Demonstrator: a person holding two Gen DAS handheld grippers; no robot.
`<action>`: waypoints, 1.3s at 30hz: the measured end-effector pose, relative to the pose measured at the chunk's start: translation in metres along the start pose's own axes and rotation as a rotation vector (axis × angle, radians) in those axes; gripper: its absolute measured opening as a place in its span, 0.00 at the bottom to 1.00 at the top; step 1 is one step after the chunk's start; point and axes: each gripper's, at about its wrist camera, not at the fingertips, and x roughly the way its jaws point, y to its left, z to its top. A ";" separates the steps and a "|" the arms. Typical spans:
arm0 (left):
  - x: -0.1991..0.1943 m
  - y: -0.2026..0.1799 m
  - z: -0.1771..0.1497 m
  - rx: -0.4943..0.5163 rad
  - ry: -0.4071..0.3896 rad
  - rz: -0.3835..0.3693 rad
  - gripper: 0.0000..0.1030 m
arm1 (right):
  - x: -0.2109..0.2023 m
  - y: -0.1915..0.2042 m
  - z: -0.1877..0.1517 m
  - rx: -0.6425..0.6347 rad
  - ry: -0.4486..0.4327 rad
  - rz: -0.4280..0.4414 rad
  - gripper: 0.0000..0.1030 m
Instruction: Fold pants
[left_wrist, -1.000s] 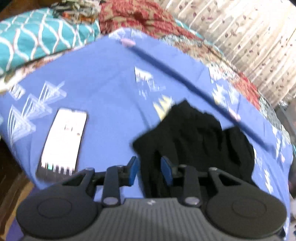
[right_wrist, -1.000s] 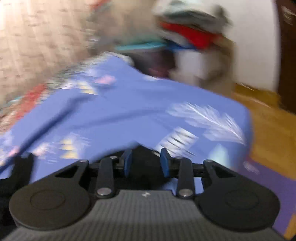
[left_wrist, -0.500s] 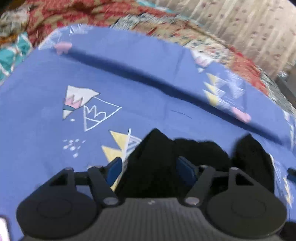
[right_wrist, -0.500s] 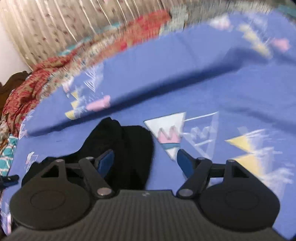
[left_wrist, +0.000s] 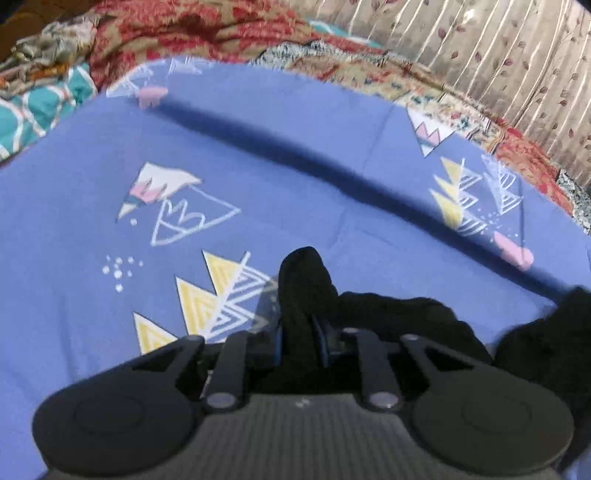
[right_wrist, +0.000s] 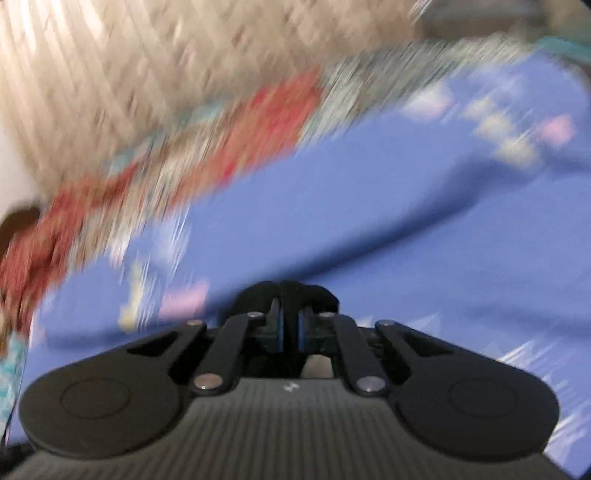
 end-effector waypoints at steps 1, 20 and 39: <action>-0.004 0.002 0.002 -0.004 -0.008 -0.005 0.15 | -0.016 -0.008 0.011 0.016 -0.058 -0.025 0.09; -0.010 0.023 0.023 -0.001 -0.013 -0.021 0.57 | -0.068 -0.142 -0.024 0.183 0.028 -0.461 0.40; 0.029 -0.019 0.025 0.254 -0.012 0.032 0.11 | 0.149 -0.069 0.012 -0.429 0.445 -0.380 0.34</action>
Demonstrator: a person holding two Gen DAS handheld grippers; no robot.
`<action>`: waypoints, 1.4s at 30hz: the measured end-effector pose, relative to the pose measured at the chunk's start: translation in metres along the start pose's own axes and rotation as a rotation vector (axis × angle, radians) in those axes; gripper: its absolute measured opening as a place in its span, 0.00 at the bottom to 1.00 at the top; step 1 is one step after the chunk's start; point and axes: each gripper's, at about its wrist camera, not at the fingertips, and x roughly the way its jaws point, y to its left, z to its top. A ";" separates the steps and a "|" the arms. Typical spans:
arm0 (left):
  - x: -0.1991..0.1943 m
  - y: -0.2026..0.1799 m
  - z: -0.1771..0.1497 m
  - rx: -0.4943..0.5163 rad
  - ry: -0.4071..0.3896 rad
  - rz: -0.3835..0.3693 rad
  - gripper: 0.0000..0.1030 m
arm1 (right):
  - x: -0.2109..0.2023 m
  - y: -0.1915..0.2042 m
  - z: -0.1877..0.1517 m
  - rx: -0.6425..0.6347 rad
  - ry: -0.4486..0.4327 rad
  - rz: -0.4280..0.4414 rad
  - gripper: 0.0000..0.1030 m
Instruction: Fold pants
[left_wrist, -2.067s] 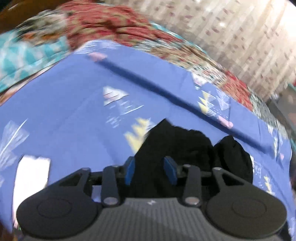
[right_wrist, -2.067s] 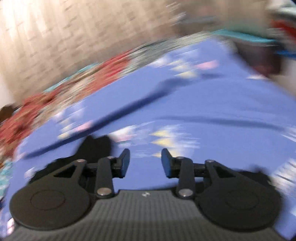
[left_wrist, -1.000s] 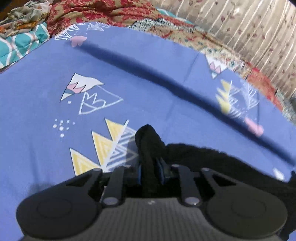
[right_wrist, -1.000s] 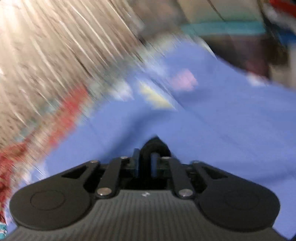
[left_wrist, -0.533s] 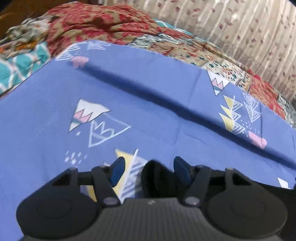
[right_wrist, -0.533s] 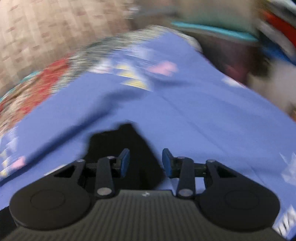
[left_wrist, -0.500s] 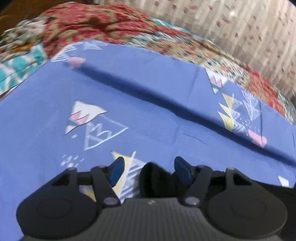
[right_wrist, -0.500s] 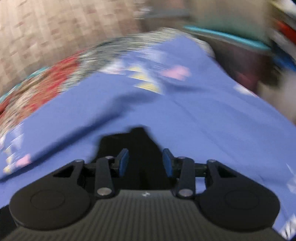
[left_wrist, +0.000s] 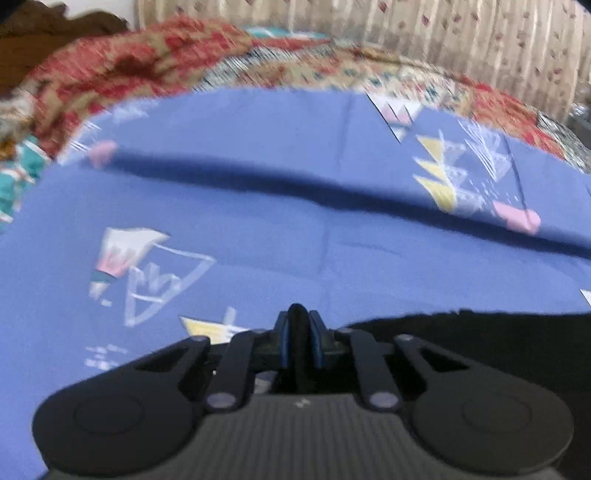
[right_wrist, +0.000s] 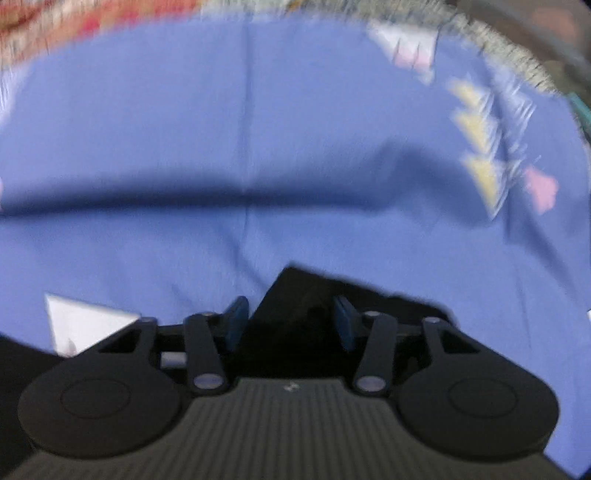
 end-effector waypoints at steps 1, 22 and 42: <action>-0.004 0.002 0.001 -0.010 -0.015 0.009 0.11 | 0.003 -0.002 -0.002 0.012 -0.027 -0.021 0.26; -0.076 0.055 -0.006 -0.261 -0.175 -0.059 0.11 | -0.138 -0.216 -0.139 0.942 -0.262 -0.009 0.67; -0.105 0.062 0.004 -0.312 -0.229 -0.118 0.11 | -0.165 -0.206 -0.146 1.131 -0.382 0.261 0.07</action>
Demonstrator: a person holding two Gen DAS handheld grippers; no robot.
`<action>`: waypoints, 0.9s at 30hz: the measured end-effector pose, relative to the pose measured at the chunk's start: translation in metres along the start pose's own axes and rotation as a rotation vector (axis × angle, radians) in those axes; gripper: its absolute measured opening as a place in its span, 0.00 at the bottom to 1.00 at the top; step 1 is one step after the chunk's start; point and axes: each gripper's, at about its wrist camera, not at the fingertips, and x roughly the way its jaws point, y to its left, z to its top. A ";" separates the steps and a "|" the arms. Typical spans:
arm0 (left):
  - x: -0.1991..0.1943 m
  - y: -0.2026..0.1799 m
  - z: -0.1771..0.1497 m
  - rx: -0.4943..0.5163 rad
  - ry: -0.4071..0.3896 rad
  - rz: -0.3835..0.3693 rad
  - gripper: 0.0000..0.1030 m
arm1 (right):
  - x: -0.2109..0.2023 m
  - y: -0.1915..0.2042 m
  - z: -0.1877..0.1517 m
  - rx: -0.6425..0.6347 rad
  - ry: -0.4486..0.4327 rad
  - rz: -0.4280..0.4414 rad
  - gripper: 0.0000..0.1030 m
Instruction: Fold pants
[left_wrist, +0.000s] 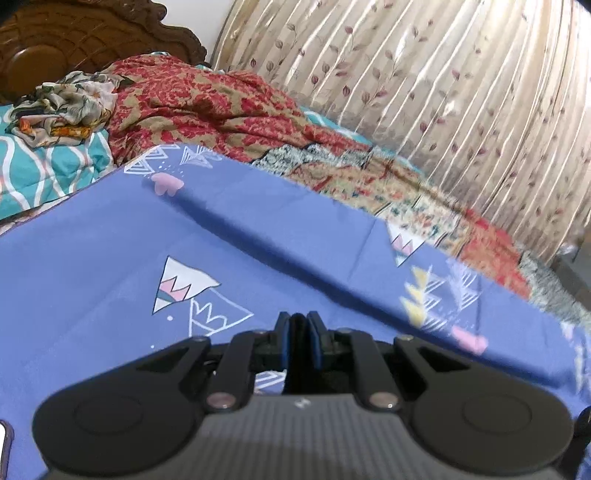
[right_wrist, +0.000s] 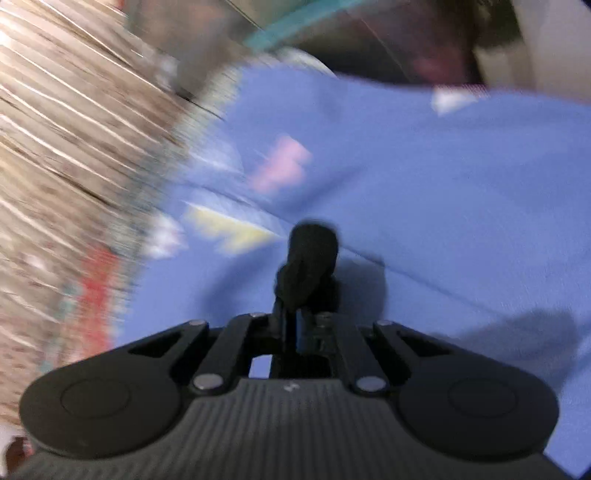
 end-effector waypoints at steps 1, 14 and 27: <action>-0.006 0.000 0.001 -0.003 -0.008 -0.009 0.11 | -0.018 0.004 0.006 0.001 -0.012 0.033 0.07; -0.134 0.061 -0.053 -0.077 -0.034 -0.119 0.11 | -0.249 -0.156 -0.040 0.116 0.005 0.130 0.07; -0.153 0.123 -0.099 -0.206 0.158 0.013 0.62 | -0.277 -0.267 -0.123 0.236 0.091 -0.065 0.40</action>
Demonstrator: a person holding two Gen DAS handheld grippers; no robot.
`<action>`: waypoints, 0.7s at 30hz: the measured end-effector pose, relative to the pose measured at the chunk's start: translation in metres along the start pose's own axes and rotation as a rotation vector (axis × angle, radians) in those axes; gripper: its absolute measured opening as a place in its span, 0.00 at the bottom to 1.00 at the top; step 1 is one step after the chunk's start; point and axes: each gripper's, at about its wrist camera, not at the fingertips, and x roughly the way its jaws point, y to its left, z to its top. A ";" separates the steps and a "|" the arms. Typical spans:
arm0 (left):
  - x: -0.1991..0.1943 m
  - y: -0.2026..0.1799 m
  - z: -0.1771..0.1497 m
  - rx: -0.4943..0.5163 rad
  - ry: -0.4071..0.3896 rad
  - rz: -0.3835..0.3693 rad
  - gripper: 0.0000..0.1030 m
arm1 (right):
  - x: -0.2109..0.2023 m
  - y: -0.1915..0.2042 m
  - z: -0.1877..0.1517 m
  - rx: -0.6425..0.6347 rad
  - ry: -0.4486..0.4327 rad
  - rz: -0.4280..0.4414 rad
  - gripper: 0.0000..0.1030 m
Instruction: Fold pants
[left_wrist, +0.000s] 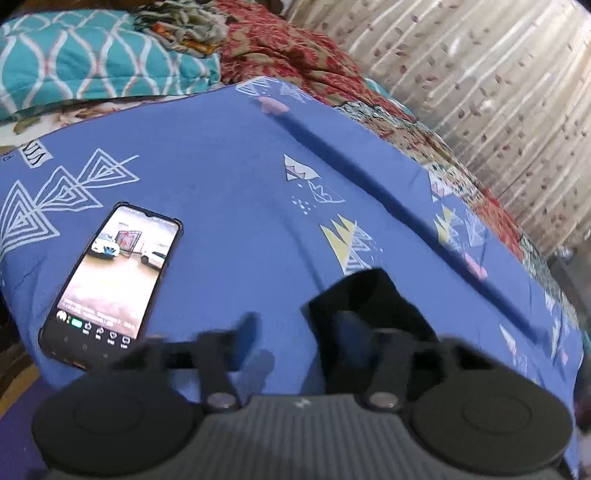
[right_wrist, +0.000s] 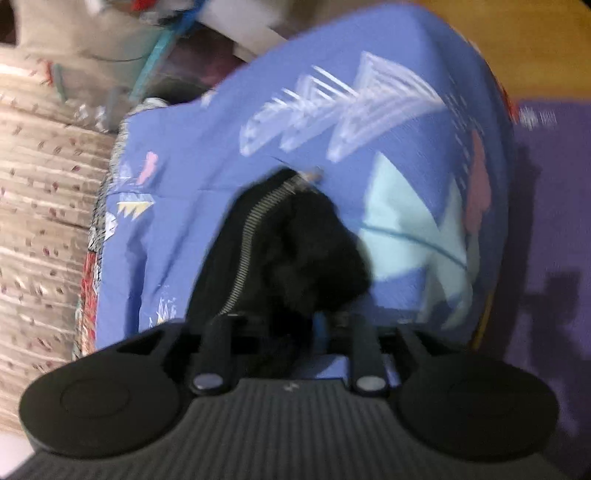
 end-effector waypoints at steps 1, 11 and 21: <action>0.003 0.001 0.003 -0.013 0.005 -0.021 0.65 | -0.006 0.002 0.000 -0.024 -0.020 0.003 0.41; 0.073 -0.068 0.009 0.345 0.251 -0.009 0.73 | -0.020 0.018 -0.030 -0.124 -0.044 -0.043 0.43; 0.048 -0.025 -0.020 0.064 0.398 -0.163 0.85 | -0.036 0.112 -0.091 -0.538 -0.206 -0.014 0.43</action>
